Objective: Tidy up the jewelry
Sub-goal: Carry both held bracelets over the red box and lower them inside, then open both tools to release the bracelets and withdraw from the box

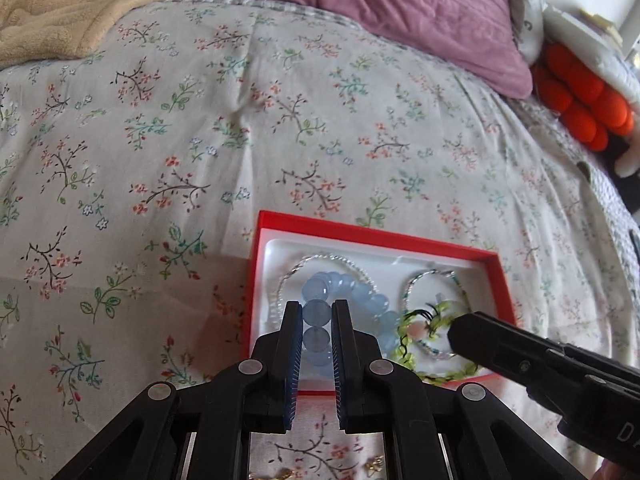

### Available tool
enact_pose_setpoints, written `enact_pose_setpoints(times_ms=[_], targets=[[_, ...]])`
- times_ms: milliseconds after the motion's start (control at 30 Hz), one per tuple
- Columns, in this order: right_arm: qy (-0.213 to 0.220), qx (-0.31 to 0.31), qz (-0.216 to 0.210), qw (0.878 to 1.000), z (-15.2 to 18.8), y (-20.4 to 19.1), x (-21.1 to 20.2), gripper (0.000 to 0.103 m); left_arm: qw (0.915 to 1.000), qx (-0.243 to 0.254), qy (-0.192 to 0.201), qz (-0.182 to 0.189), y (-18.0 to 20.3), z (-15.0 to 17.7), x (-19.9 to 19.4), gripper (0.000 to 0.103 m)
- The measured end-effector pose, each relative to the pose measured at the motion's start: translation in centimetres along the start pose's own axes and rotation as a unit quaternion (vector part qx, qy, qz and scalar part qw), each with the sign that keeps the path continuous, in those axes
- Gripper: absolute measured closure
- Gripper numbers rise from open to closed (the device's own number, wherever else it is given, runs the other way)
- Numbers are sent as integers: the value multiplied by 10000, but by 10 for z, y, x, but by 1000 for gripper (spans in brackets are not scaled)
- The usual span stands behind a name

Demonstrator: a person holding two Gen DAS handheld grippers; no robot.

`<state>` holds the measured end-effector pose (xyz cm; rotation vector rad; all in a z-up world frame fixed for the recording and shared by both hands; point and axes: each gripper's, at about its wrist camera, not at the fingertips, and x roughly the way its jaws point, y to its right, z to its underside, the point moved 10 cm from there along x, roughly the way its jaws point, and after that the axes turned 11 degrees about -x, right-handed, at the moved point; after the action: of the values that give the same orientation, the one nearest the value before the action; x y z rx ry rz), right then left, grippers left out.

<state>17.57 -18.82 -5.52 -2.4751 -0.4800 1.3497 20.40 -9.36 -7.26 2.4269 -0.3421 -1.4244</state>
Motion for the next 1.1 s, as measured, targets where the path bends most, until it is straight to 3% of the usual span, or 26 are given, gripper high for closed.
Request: enact_pose_setpoints(times_ms=[133, 433, 467, 533, 633, 867, 1000, 1100], targets=[[-95, -26, 406, 9991, 3, 19, 3, 93, 9998, 106, -16, -138, -1, 2, 2, 94], [-36, 142, 599, 9981, 3, 43, -3, 91, 9990, 320, 42, -301, 3, 2, 0, 94], [-35, 154, 564, 9983, 3, 42, -4, 89, 9989, 338, 44, -309, 3, 3, 0, 94], [-30, 143, 535, 9985, 3, 40, -8, 71, 9985, 407, 23, -360, 5, 5, -1, 92], [-14, 91, 473, 9988, 5, 35, -13, 49, 9977, 535, 58, -404, 8, 7, -5, 77], [-13, -84, 568, 9983, 10, 29, -27, 48, 9954, 832, 148, -453, 13, 13, -23, 55], [-87, -127, 652, 9978, 17, 30, -32, 41, 9933, 1008, 183, -527, 13, 19, -33, 37], [-137, -184, 717, 9972, 23, 30, -36, 39, 9925, 1070, 162, -566, 10, 24, -39, 30]])
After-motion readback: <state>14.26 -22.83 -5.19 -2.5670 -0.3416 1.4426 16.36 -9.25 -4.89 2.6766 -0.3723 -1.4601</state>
